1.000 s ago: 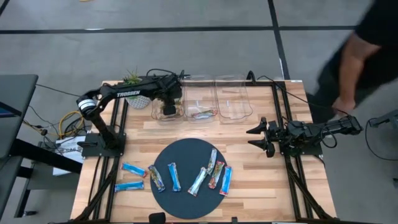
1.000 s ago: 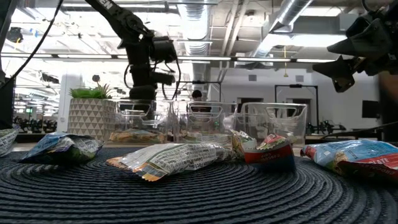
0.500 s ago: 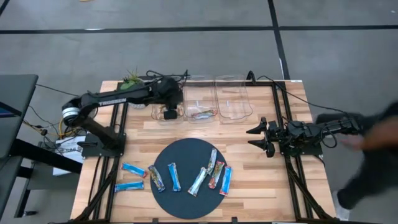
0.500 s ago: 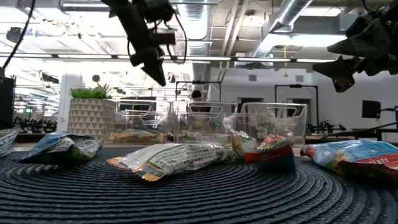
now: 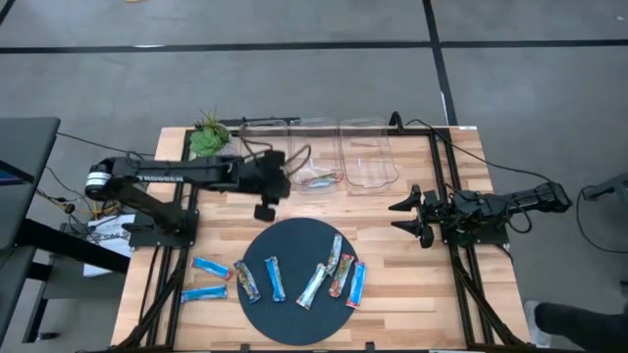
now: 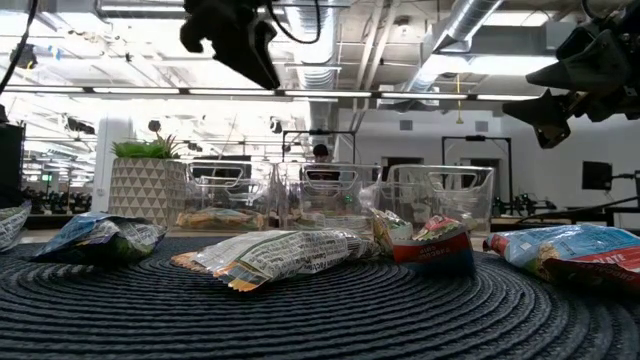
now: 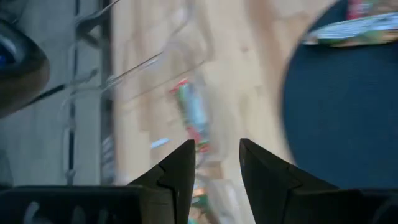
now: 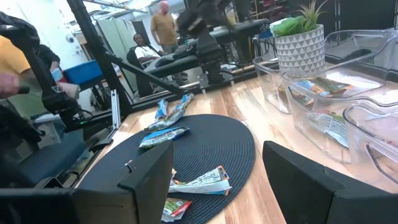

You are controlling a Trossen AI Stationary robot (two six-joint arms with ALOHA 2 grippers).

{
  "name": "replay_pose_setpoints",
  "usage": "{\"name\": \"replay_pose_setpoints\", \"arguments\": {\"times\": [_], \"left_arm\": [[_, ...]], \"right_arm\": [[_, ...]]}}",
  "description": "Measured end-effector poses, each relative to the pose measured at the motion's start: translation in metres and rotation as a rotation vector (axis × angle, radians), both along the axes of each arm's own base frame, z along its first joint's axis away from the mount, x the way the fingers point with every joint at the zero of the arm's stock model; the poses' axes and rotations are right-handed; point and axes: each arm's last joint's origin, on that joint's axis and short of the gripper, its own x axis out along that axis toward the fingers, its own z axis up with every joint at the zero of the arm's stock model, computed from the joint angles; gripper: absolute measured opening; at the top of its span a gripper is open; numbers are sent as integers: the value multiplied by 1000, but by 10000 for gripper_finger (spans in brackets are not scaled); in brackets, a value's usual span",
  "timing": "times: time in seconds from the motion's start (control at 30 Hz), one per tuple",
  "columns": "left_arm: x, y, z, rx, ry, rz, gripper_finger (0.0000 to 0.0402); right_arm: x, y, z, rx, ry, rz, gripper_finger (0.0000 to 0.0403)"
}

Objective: Pick and place Granola Bars by type
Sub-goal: Put the red bar into the center transparent bin

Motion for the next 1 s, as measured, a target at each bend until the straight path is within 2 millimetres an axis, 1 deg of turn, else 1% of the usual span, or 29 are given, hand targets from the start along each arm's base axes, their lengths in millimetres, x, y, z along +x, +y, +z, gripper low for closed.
{"name": "replay_pose_setpoints", "arguments": {"times": [0.27,0.43,0.57,0.73,0.87,1.0], "left_arm": [[-1,-52,-1,-1,14,-184,119],[-8,-80,-4,3,65,-287,119],[-17,-99,-8,14,122,-366,119],[-29,-115,-12,22,197,-443,119],[-35,-123,-14,20,253,-536,119],[-37,-127,-18,27,293,-583,119]], "right_arm": [[0,0,0,0,-1,0,244],[0,0,0,0,0,0,244],[0,0,0,0,0,0,244],[0,0,0,0,0,0,244],[0,0,0,0,0,0,244],[0,0,0,0,0,0,244]]}}
